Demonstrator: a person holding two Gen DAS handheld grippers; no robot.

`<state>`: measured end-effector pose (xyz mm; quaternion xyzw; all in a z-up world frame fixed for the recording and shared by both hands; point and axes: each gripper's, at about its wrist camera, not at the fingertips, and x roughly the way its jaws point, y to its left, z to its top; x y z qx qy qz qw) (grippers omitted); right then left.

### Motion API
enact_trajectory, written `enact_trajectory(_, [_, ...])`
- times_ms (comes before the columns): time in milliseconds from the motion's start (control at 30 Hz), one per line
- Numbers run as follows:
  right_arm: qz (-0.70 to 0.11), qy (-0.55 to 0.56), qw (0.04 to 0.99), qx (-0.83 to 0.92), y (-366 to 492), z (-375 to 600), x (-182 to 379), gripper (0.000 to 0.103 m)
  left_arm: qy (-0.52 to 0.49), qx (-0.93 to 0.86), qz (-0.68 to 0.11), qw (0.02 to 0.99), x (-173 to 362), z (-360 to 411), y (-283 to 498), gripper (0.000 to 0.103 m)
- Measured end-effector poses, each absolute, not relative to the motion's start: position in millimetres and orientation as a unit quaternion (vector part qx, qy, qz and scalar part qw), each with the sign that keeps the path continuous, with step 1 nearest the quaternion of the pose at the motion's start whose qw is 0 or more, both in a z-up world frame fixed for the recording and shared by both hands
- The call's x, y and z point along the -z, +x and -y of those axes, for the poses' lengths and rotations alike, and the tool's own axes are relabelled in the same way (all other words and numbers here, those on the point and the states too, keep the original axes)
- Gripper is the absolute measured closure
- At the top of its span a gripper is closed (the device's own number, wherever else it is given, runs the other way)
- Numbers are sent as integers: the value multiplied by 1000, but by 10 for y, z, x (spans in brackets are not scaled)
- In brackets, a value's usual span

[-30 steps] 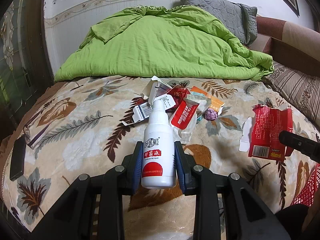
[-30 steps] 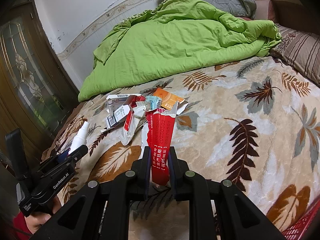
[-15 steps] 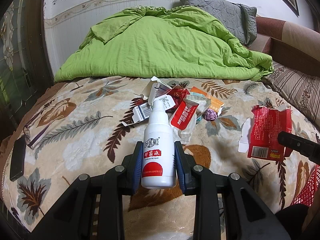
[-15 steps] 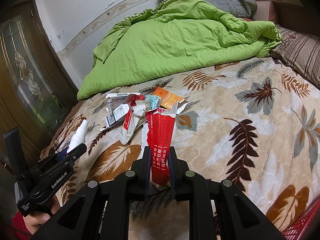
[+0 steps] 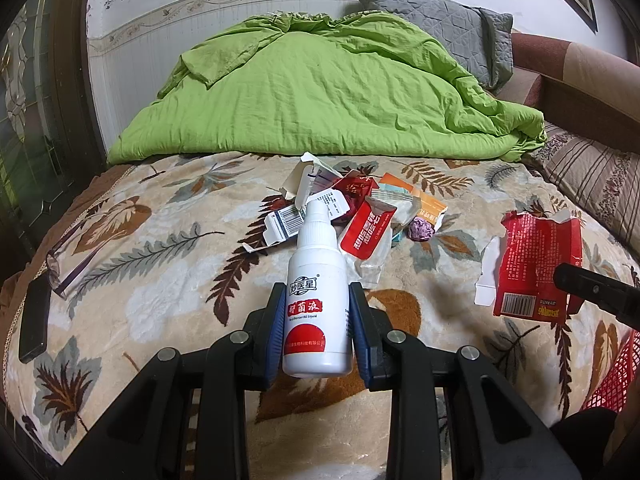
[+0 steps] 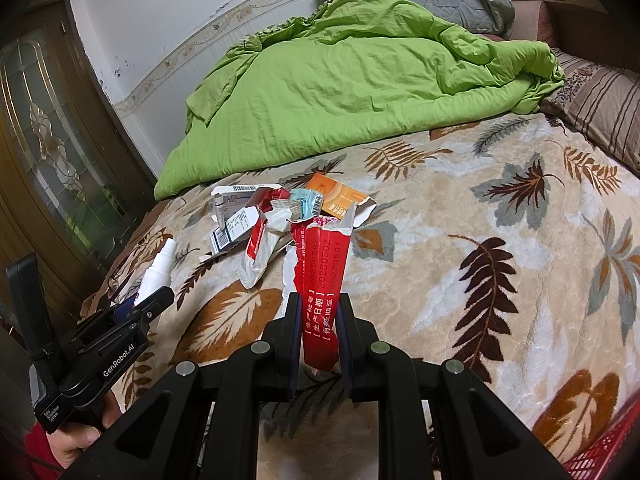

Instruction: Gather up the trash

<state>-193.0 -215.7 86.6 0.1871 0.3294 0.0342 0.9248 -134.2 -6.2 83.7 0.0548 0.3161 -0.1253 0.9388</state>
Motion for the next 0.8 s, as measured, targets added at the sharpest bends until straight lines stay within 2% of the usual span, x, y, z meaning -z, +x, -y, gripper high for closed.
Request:
enact_trajectory(467, [-323, 219, 920, -23, -2056, 2324, -899, 85, 74, 138, -313, 937, -829, 165, -1376, 74])
enact_trajectory(800, [-308, 214, 927, 29, -2757, 2773, -1117, 85, 94, 229, -318, 915, -928, 582, -1657, 74])
